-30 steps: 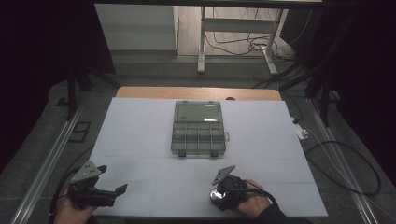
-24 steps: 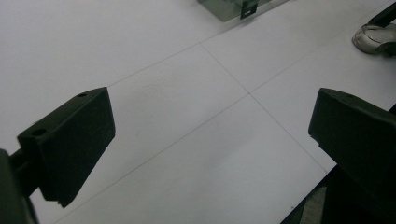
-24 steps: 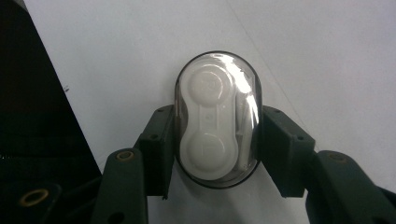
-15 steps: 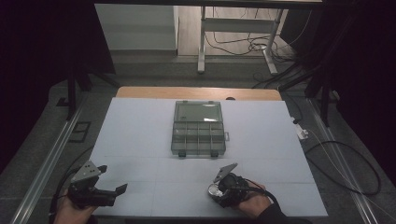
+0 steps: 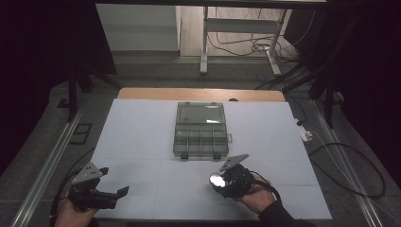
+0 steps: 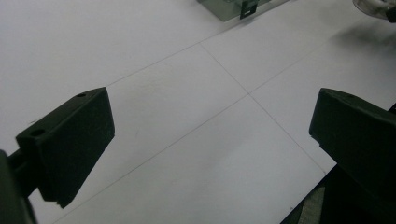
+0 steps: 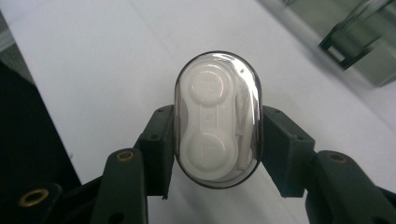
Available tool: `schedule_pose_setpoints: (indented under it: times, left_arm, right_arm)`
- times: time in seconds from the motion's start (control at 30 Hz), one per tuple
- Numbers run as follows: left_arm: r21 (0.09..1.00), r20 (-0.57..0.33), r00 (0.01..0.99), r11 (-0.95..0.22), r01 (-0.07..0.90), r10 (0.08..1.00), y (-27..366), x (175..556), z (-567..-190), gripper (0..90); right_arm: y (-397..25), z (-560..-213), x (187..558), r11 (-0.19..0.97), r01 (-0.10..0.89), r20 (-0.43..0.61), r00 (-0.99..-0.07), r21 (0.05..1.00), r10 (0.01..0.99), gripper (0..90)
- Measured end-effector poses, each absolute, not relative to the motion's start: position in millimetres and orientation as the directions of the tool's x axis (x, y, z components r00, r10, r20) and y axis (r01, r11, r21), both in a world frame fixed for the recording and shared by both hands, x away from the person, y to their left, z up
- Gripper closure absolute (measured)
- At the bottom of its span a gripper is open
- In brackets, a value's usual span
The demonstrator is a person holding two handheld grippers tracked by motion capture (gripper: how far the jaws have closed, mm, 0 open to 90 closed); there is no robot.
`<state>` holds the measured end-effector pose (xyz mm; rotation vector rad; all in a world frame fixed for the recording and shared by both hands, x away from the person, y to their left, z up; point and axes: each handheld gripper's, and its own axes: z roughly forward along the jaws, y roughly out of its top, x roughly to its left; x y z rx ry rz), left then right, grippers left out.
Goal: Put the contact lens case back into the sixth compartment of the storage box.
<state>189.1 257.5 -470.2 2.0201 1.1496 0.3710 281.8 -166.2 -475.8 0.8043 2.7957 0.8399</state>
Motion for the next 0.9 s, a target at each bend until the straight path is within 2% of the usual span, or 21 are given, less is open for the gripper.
schedule_pose_setpoints:
  times: [0.9]
  left_arm:
    - [0.74, -0.126, 0.55, -0.291, 0.607, 0.826, 258.5, 190.0, -470.5, 0.2]
  right_arm:
    - [-126.9, -457.9, 343.5, 0.619, 0.472, 0.044, -0.816, 0.628, 0.577, 49.2]
